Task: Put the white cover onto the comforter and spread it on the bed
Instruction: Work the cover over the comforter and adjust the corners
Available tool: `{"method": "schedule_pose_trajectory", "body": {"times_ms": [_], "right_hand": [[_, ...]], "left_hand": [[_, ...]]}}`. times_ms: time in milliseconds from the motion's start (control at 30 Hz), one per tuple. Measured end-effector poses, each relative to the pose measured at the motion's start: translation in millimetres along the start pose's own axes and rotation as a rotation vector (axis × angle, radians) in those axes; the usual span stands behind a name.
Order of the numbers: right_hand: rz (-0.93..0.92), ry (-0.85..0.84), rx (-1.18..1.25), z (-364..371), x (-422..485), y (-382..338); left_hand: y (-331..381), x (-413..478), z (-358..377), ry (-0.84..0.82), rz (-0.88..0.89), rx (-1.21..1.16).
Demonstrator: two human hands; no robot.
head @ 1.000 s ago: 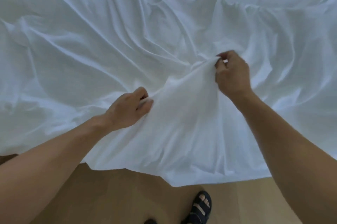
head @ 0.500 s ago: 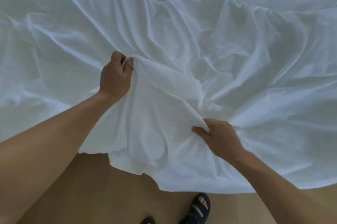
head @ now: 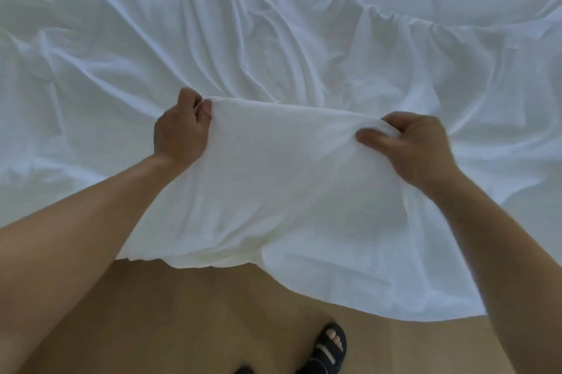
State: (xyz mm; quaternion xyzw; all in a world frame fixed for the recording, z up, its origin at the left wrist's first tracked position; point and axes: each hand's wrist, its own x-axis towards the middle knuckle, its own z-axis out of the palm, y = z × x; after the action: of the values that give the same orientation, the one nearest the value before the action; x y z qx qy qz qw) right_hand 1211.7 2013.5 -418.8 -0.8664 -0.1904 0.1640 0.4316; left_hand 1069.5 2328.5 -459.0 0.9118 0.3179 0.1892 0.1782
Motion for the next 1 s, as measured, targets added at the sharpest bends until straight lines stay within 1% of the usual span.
{"method": "schedule_pose_trajectory", "body": {"times_ms": [33,100,133,167,200,233,267,300,333,367,400,433,467,500,533,567,600,633,667,700,733,767,800,867,900,967,1000], "right_hand": [[0.01,0.026,-0.137,14,14,11],[0.03,-0.03,-0.327,41,34,38],[0.038,-0.05,-0.382,51,40,51],[0.041,-0.05,-0.422,60,44,61],[0.024,-0.032,-0.459,66,48,70],[0.001,-0.013,-0.494,72,50,76],[-0.018,-0.001,-0.521,77,53,81],[-0.031,0.002,-0.538,81,55,84],[-0.038,0.0,-0.549,84,57,86],[-0.037,0.0,-0.555,86,59,88],[-0.033,0.008,-0.566,89,59,90],[-0.035,0.015,-0.587,90,59,90],[-0.049,0.025,-0.62,91,57,90],[-0.079,0.048,-0.657,90,51,89],[-0.128,0.092,-0.678,89,41,89],[-0.209,0.156,-0.652,88,27,88],[-0.326,0.218,-0.58,87,7,87],[-0.461,0.237,-0.492,87,-18,85],[-0.589,0.191,-0.417,89,-47,87],[-0.672,0.094,-0.421,92,-79,94],[-0.692,-0.006,-0.518,96,-106,104],[-0.653,-0.093,-0.664,98,-128,117],[-0.57,-0.161,-0.804,98,-141,131],[-0.319,-0.19,-0.914,92,-141,146],[-0.297,-0.169,-0.905,83,-136,143],[-0.424,-0.137,-0.79,55,-133,133],[-0.53,-0.119,-0.744,39,-141,125]], "left_hand": [[-4,2,5,-0.039,-0.03,0.06],[-5,0,13,-0.092,-0.088,0.125],[-3,-6,15,-0.087,-0.074,0.17],[-2,-16,16,-0.046,0.006,0.217],[-1,-32,18,0.006,0.177,0.231],[4,-53,19,0.038,0.429,0.19],[10,-79,20,0.012,0.709,0.118],[17,-106,22,-0.082,0.948,0.073],[23,-129,25,-0.234,1.085,0.102],[29,-144,29,-0.434,1.109,0.245],[32,-152,35,-0.641,1.033,0.465],[31,-155,43,-0.782,0.888,0.677],[32,-153,48,-0.803,0.727,0.798],[32,-148,51,-0.786,0.605,0.861],[31,-143,54,-0.763,0.515,0.845],[30,-140,57,-0.738,0.439,0.763],[29,-138,59,-0.739,0.359,0.637],[30,-137,58,-0.739,0.282,0.514],[31,-136,54,-0.722,0.221,0.424],[30,-135,48,-0.711,0.177,0.367],[27,-134,40,-0.729,0.152,0.321],[25,-135,29,-0.789,0.156,0.272],[24,-138,18,-0.872,0.191,0.23],[29,-158,2,-1.025,0.313,0.236],[34,-172,-3,-1.068,0.399,0.272],[42,-192,-10,-1.091,0.552,0.307],[47,-197,-16,-1.113,0.575,0.3]]}}
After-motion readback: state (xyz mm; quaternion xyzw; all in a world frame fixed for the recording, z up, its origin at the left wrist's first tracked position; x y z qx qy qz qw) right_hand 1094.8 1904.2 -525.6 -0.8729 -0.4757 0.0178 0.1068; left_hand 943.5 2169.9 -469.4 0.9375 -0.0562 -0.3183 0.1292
